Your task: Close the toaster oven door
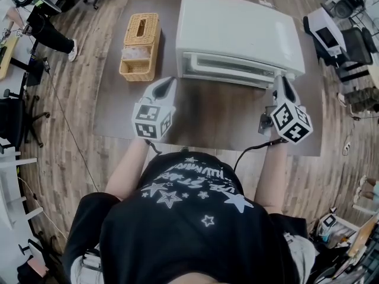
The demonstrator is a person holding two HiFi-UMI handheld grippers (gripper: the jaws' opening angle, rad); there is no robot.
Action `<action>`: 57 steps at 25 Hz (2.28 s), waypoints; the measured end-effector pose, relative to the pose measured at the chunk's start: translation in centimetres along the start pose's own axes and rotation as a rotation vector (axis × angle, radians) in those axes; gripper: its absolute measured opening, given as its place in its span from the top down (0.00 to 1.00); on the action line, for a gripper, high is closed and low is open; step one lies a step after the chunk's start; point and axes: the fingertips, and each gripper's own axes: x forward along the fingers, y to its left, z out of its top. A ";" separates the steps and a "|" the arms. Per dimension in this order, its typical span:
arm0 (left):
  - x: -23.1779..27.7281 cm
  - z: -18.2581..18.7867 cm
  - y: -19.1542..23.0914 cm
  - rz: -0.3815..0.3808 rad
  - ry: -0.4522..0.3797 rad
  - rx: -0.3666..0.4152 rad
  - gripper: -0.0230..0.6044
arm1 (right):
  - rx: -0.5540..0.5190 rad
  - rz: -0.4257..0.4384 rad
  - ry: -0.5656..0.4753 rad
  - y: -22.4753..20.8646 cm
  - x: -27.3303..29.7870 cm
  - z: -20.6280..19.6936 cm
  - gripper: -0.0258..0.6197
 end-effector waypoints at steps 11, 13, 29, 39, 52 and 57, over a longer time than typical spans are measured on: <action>-0.5 -0.1 0.0 0.009 -0.005 0.006 0.95 | 0.022 -0.014 -0.027 -0.2 0.3 0.3 0.84; -0.7 -0.3 -0.1 0.017 -0.004 0.004 0.95 | 0.031 -0.014 -0.031 -0.2 0.4 0.3 0.84; -5.8 -1.0 -3.4 0.085 -0.015 -0.009 0.95 | 0.000 0.052 -0.068 0.4 -2.7 0.2 0.79; -10.0 -2.3 -8.0 0.098 -0.014 -0.009 0.95 | 0.007 0.119 -0.045 0.0 -9.0 -2.6 0.79; -15.3 -4.9 -14.9 0.093 0.020 0.011 0.95 | 0.013 0.191 -0.006 -1.2 -17.8 -6.7 0.84; -17.5 -6.0 -17.4 0.099 0.026 0.014 0.95 | 0.007 0.206 0.024 -2.0 -20.9 -8.4 0.93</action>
